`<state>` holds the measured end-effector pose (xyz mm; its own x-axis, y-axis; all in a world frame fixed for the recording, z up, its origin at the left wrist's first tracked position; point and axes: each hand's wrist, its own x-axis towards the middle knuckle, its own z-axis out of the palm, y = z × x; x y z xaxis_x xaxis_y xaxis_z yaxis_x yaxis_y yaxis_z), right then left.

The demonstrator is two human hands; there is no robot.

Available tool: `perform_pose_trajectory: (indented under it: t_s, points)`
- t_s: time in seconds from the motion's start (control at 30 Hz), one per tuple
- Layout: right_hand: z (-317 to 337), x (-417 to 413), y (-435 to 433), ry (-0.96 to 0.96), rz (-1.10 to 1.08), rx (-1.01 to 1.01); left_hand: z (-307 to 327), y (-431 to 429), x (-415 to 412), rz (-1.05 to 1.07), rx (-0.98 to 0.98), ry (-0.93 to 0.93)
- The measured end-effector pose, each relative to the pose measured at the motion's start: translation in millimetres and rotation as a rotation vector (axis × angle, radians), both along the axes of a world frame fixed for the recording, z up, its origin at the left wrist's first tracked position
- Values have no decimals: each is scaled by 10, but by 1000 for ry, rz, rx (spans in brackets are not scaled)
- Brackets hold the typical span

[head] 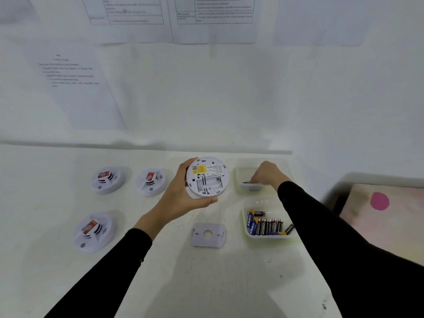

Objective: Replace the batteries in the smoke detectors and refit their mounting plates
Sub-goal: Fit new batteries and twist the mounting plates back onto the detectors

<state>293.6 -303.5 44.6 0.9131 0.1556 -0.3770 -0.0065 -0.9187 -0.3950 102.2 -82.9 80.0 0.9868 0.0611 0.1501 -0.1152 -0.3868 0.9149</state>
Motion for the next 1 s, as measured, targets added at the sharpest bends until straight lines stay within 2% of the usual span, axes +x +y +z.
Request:
perform_pose_trajectory:
  t_s: [0.07, 0.13, 0.23, 0.3, 0.37, 0.47, 0.73, 1.0]
  points:
    - [97, -60, -53, -4, 23, 97, -10, -22, 10, 2, -5, -1]
    - [243, -219, -116, -98, -38, 274, -24, -46, 19, 8, -22, 0]
    - [477, -529, -224, -247, -146, 690, -36, -78, 53, 15, -86, 9]
    - [649, -739, -256, -231, -127, 927, -17, -111, 90, 11, -127, 7]
    - [768, -929, -246, -186, -47, 1041, 4, -144, 130, -8, -166, 13]
    - [833, -1161, -156, -177, 43, 1097, 27, -188, 175, -45, -211, 48]
    - [693, -1232, 9, -257, 59, 1050, 108, -259, 209, -76, -241, 42]
    - [658, -1201, 108, -464, 181, 986, 154, -242, 211, -67, -286, 40]
